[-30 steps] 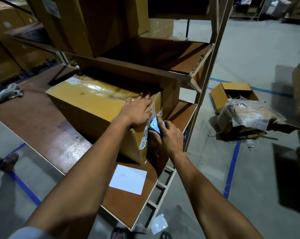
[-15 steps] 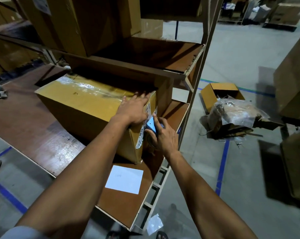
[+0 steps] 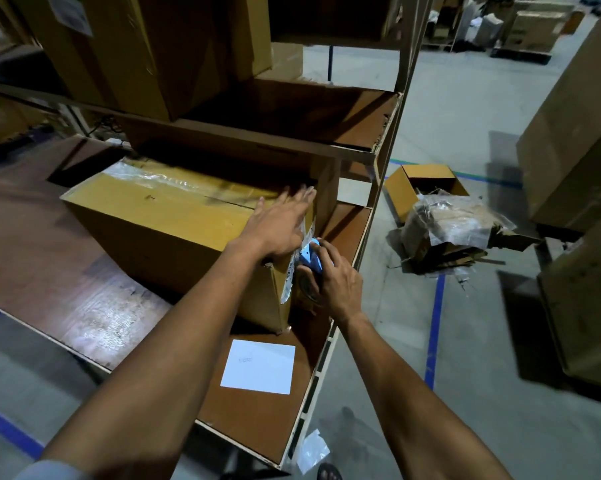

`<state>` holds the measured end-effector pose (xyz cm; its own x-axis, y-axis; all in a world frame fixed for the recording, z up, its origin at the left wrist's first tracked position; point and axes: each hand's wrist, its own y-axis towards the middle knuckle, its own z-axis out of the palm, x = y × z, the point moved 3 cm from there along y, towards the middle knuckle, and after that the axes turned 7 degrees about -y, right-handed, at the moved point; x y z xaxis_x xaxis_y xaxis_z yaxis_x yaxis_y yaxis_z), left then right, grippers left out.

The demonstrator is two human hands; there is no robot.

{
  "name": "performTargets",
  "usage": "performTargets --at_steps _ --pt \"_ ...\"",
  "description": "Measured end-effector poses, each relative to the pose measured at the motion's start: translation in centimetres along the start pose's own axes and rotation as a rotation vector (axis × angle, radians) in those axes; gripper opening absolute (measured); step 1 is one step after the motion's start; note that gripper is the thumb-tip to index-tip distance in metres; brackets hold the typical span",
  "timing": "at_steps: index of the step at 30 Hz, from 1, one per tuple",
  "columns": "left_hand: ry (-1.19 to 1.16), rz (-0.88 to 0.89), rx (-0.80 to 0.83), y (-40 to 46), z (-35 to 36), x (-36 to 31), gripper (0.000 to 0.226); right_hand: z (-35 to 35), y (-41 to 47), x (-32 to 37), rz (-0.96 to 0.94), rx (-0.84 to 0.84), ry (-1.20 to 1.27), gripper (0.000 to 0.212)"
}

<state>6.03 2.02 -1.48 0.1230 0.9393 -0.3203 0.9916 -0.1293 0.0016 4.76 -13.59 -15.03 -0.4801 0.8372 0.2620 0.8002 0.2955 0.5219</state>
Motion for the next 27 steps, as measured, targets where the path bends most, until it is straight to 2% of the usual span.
performTargets --at_steps 7,13,18,23,27 --pt "-0.051 0.146 0.129 -0.4 -0.6 0.9 0.062 0.4 -0.1 0.1 -0.061 -0.026 -0.018 0.059" --pt "-0.077 0.218 0.105 -1.2 -1.2 0.4 0.040 0.6 -0.4 -0.1 -0.078 -0.028 -0.045 0.063" --pt "-0.062 0.226 0.083 -1.1 -1.4 0.2 0.034 1.5 -0.5 -1.1 -0.107 0.008 -0.037 0.065" --pt "-0.034 0.229 0.091 -1.0 -1.3 0.3 0.033 2.6 -0.8 -2.1 -0.164 0.040 -0.049 0.087" --pt "0.017 0.230 0.113 -0.9 -1.1 0.5 0.033 2.3 -0.7 -2.2 -0.205 0.050 -0.045 0.087"
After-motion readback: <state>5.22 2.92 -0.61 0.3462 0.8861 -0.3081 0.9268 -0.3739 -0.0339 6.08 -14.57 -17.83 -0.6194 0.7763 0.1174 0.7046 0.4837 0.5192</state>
